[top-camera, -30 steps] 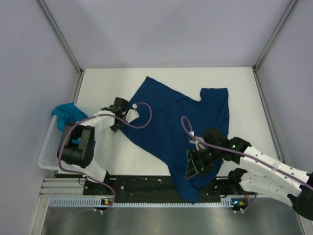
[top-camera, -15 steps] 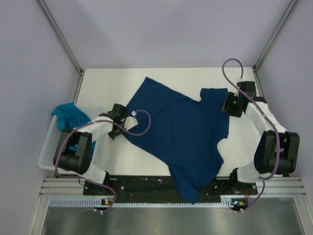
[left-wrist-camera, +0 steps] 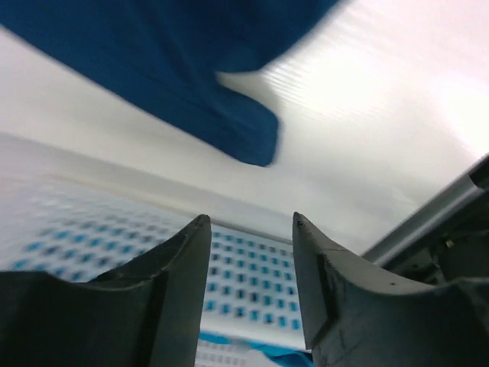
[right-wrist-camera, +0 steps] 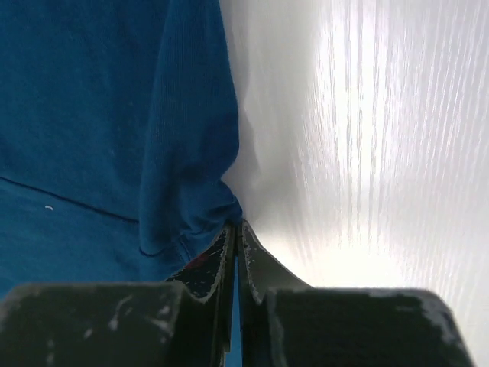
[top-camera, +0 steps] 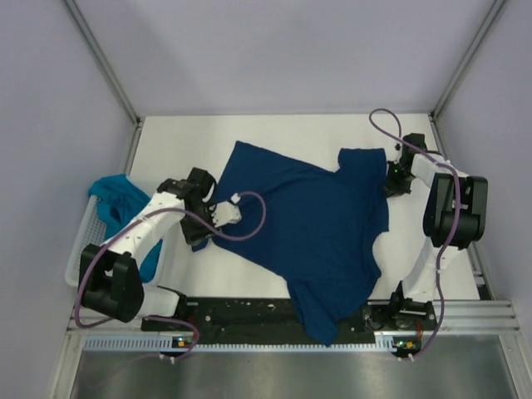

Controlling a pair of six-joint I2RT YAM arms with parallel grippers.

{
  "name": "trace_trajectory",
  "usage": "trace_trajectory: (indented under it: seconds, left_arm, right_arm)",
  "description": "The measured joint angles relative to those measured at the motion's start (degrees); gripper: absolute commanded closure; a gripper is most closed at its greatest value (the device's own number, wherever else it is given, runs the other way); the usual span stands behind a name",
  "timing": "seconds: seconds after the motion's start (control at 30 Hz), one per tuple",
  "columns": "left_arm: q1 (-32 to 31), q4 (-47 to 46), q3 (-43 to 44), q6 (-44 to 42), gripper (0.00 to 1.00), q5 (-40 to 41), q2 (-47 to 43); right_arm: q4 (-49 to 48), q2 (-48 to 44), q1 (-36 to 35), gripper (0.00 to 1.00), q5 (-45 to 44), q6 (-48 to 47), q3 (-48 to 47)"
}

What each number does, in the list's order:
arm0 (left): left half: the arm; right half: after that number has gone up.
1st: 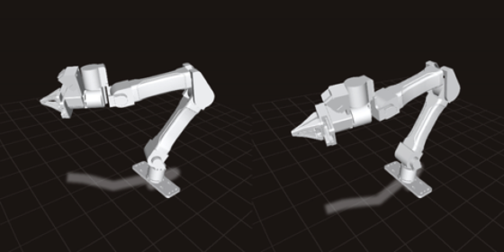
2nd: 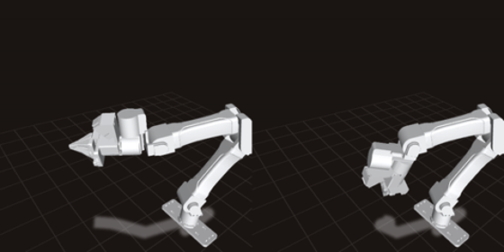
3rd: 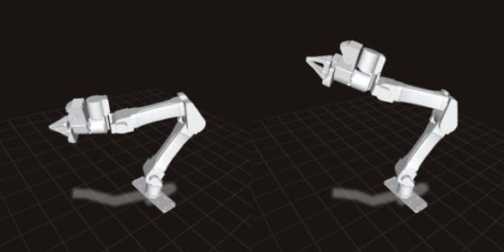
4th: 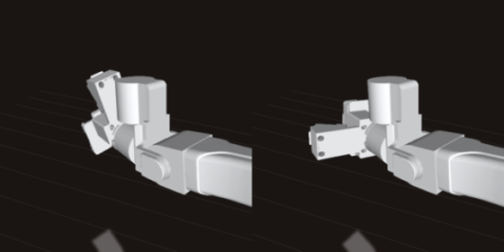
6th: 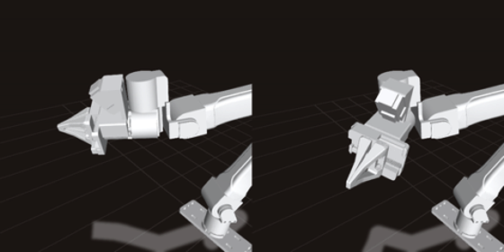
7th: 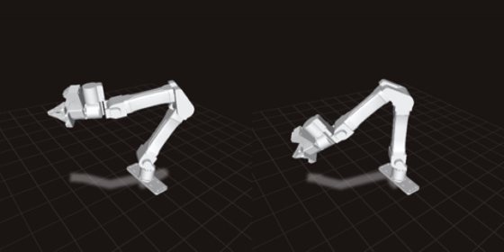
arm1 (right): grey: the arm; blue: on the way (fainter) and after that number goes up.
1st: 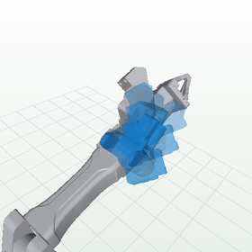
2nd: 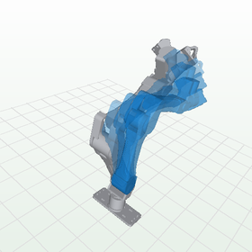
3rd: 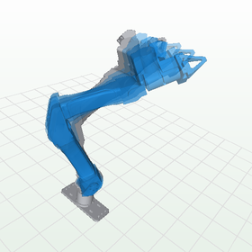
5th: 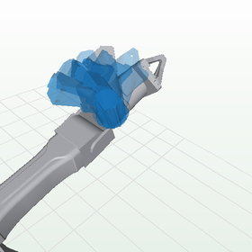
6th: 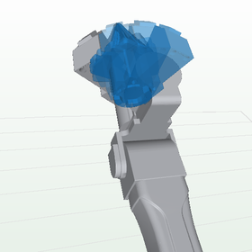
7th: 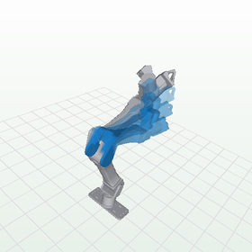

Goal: Fold and stack the t-shirts
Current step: Flatten out the tshirt

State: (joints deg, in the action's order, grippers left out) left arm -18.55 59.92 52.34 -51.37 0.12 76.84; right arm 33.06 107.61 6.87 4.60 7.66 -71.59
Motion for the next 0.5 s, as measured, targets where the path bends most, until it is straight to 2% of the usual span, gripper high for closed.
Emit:
trace_trajectory:
  seconds: [0.03,0.07,0.13,0.2,0.33,0.4,0.43,0.5]
  left_arm:
    - [0.02,1.14,3.28,0.02,0.46,-0.79,0.63]
    - [0.0,1.51,7.45,0.37,0.5,-1.27,1.79]
    - [0.02,0.11,16.15,2.23,0.66,-1.57,5.33]
    - [-0.02,-2.45,27.71,5.29,0.7,-0.2,12.13]
    - [-0.02,-6.19,55.76,10.99,0.66,4.44,32.24]
    - [-0.04,-8.55,70.2,12.52,0.6,7.54,44.04]
    - [-0.11,-9.51,74.9,12.63,0.55,9.14,48.68]
    - [-0.28,-11.56,77.66,11.98,0.47,11.54,54.14]
  right_arm:
    - [0.11,0.87,0.0,1.0,0.04,-0.28,-1.11]
    - [0.57,1.7,0.0,1.0,-0.02,-0.66,-2.38]
    - [1.2,3.28,0.0,1.0,-0.57,-1.55,-4.72]
    - [2.16,5.53,0.04,1.0,-1.38,-2.38,-8.17]
    - [3.08,10.6,0.5,1.0,-2.21,-3.61,-15.93]
    - [3.45,13.6,0.83,1.0,-2.25,-4.42,-20.44]
    - [3.61,14.99,0.94,1.0,-2.19,-4.81,-22.53]
    - [4.13,17.18,1.05,1.0,-2.1,-5.62,-25.86]
